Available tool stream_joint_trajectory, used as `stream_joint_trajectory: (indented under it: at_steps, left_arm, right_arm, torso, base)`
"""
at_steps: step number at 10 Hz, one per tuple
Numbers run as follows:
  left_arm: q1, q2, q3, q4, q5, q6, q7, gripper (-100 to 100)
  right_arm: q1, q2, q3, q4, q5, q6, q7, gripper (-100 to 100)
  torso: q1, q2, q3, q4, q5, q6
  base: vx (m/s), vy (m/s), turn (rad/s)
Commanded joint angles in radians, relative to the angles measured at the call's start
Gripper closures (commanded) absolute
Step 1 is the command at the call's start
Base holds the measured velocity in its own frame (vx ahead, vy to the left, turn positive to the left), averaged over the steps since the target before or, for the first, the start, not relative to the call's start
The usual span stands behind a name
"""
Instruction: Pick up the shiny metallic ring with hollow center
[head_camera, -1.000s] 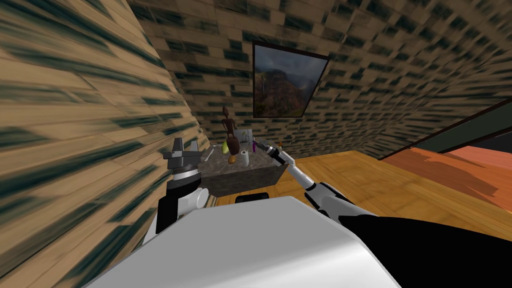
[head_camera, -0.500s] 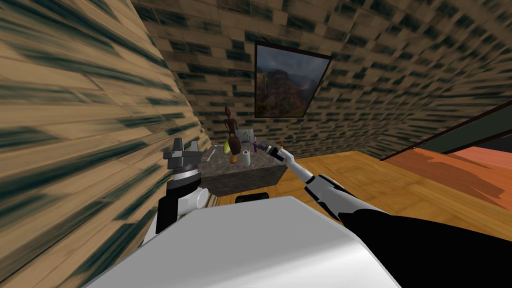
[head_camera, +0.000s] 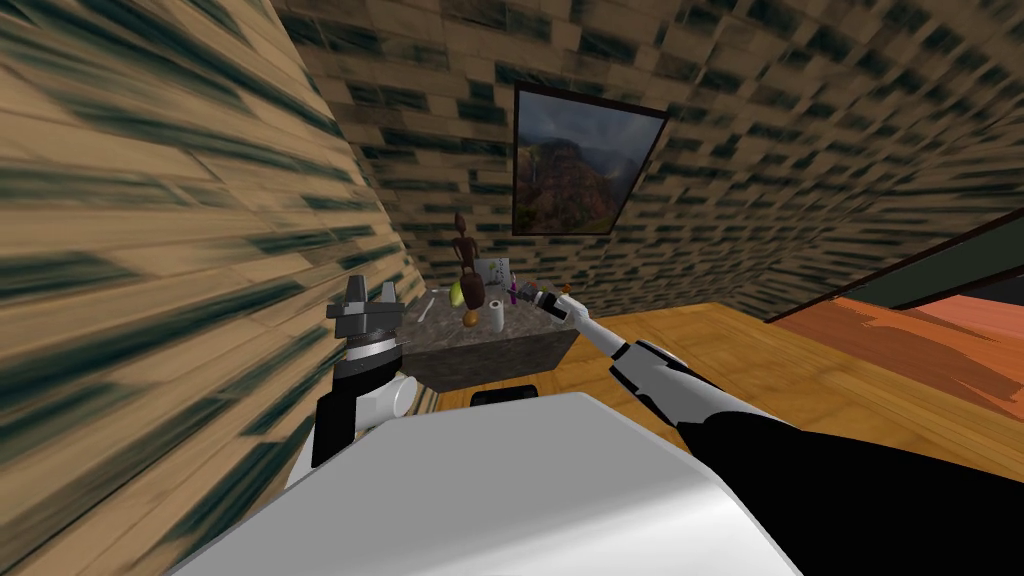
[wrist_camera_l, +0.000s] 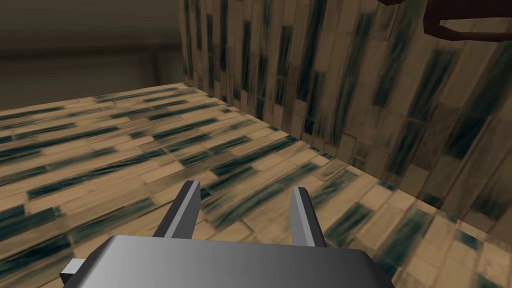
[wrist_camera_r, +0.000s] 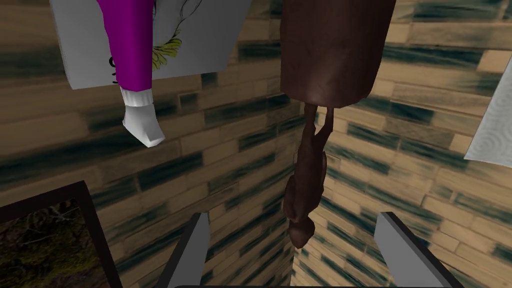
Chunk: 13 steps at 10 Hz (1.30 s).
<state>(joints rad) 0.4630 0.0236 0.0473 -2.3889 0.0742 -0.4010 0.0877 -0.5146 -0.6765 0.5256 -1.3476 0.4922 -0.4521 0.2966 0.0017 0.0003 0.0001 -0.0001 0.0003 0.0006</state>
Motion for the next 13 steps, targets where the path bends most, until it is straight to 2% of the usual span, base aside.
stream_joint_trajectory:
  at_steps: [1, 3, 4, 5, 6, 8, 9, 10, 11, 12, 13]
  left_arm:
    - [0.0, 0.0, 0.0, 0.0, 0.0, 0.0, 0.0, 0]
    - [0.0, 0.0, 0.0, 0.0, 0.0, 0.0, 0.0, 0]
    - [0.0, 0.0, 0.0, 0.0, 0.0, 0.0, 0.0, 0]
    - [0.0, 0.0, 0.0, 0.0, 0.0, 0.0, 0.0, 0]
    - [0.0, 0.0, 0.0, 0.0, 0.0, 0.0, 0.0, 0]
    - [0.0, 0.0, 0.0, 0.0, 0.0, 0.0, 0.0, 0]
    - [0.0, 0.0, 0.0, 0.0, 0.0, 0.0, 0.0, 0]
    - [0.0, 0.0, 0.0, 0.0, 0.0, 0.0, 0.0, 0]
    - [0.0, 0.0, 0.0, 0.0, 0.0, 0.0, 0.0, 0]
    - [0.0, 0.0, 0.0, 0.0, 0.0, 0.0, 0.0, 0]
    - [0.0, 0.0, 0.0, 0.0, 0.0, 0.0, 0.0, 0]
  right_arm:
    - [-0.05, -0.028, 0.047, 0.05, 0.038, -0.012, 0.017, -100]
    - [-0.052, -0.028, 0.047, 0.101, 0.038, -0.012, 0.017, -100]
    - [-0.098, -0.054, 0.094, 0.14, 0.076, -0.017, 0.032, -100]
    - [-0.098, -0.054, 0.095, 0.182, 0.076, -0.017, 0.032, -100]
    - [-0.142, -0.079, 0.136, 0.214, 0.114, -0.023, 0.047, -100]
    - [-0.142, -0.079, 0.143, 0.253, 0.114, -0.023, 0.047, -100]
    - [-0.183, -0.101, 0.191, 0.289, 0.151, -0.028, 0.063, -100]
    - [-0.183, -0.101, 0.191, 0.33, 0.151, -0.028, 0.063, -100]
    - [-0.221, -0.122, 0.231, 0.368, 0.189, -0.034, 0.078, -100]
    - [-0.221, -0.122, 0.24, 0.414, 0.189, -0.034, 0.078, -100]
    - [-0.256, -0.139, 0.276, 0.441, 0.226, -0.04, 0.094, -100]
  torso:
    - [0.0, 0.0, 0.0, 0.0, 0.0, 0.0]
    - [0.001, 0.0, 0.0, 0.0, 0.0, 0.0]
    - [0.0, 0.0, 0.0, 0.0, 0.0, 0.0]
    - [0.001, 0.0, 0.0, 0.0, 0.0, 0.0]
    - [0.001, 0.0, 0.0, 0.0, 0.0, 0.0]
    - [0.002, 0.001, 0.0, 0.0, 0.001, 0.0]
    - [0.001, 0.0, 0.0, 0.0, 0.0, 0.0]
    - [0.002, 0.0, 0.0, 0.0, 0.0, 0.0]
    - [0.002, 0.0, 0.0, 0.0, 0.0, 0.0]
    - [0.003, 0.0, 0.0, 0.0, 0.001, -0.001]
    - [0.003, 0.0, 0.0, 0.0, 0.0, 0.0]
  base:
    - [-0.013, 0.044, 0.049]
    - [-0.007, 0.035, 0.007]
    - [-0.004, 0.044, 0.059]
    - [-0.009, 0.048, 0.031]
    - [-0.013, 0.069, 0.059]
    - [-0.008, 0.047, 0.009]
    - [-0.002, 0.058, 0.07]
    - [-0.002, 0.056, 0.044]
    - [0.0, 0.07, 0.086]
    - [-0.007, 0.068, 0.04]
    - [-0.014, 0.092, 0.094]
